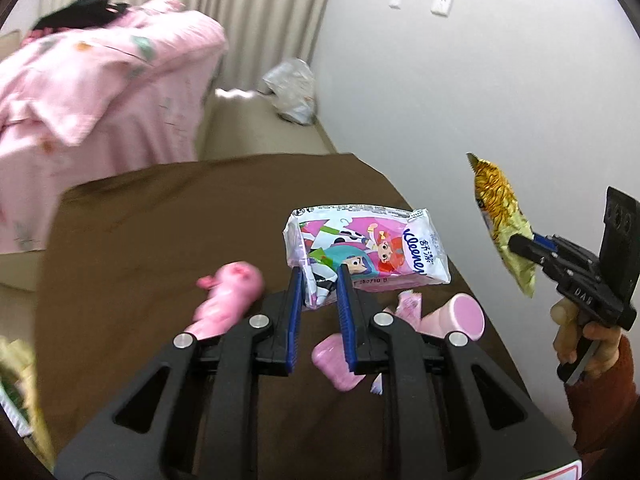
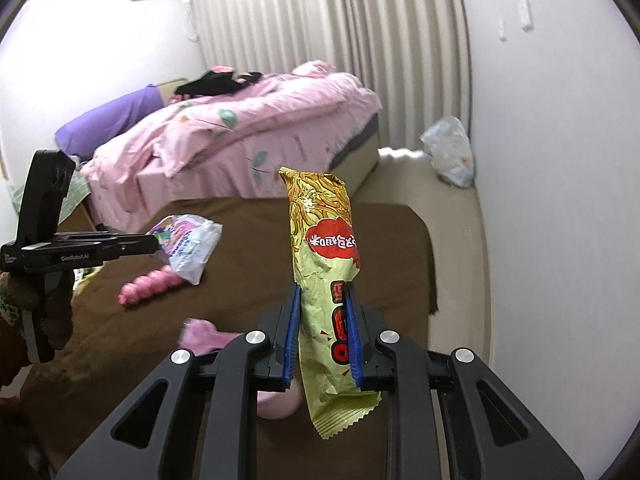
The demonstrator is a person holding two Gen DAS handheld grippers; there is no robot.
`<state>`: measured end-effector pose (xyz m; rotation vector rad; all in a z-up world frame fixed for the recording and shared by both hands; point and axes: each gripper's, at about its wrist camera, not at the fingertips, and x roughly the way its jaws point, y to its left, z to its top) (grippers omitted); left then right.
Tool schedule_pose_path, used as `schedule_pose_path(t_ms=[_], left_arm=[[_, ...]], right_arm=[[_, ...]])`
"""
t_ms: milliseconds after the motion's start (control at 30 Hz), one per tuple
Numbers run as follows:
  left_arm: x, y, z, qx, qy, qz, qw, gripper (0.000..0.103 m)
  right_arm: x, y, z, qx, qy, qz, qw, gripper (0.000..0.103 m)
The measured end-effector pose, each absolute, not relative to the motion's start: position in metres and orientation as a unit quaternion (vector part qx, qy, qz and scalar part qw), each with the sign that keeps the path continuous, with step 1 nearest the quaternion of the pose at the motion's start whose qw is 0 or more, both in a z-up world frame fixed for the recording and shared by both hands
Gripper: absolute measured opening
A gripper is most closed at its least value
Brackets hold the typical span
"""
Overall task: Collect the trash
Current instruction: 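Carry both held items over the bin and open both tools to drop them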
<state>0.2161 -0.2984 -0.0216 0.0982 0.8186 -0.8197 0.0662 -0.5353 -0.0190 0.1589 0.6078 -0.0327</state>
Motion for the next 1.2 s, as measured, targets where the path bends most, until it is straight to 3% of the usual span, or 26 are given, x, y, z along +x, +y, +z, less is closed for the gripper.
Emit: schedule_pose_path(t_ms=[733, 1200], left_arm=[[0.157, -0.055, 0.033, -0.006, 0.311, -0.236, 0.921, 0.017], [0.144, 0.1, 0.022, -0.065, 0.3, -0.095, 0.947, 0.017]], right_arm=[[0.092, -0.35, 0.065, -0.008, 0.253, 0.154, 0.955, 0.021], [0.142, -0.224, 0.064, -0.042, 0.272, 0.26, 0.925, 0.021]])
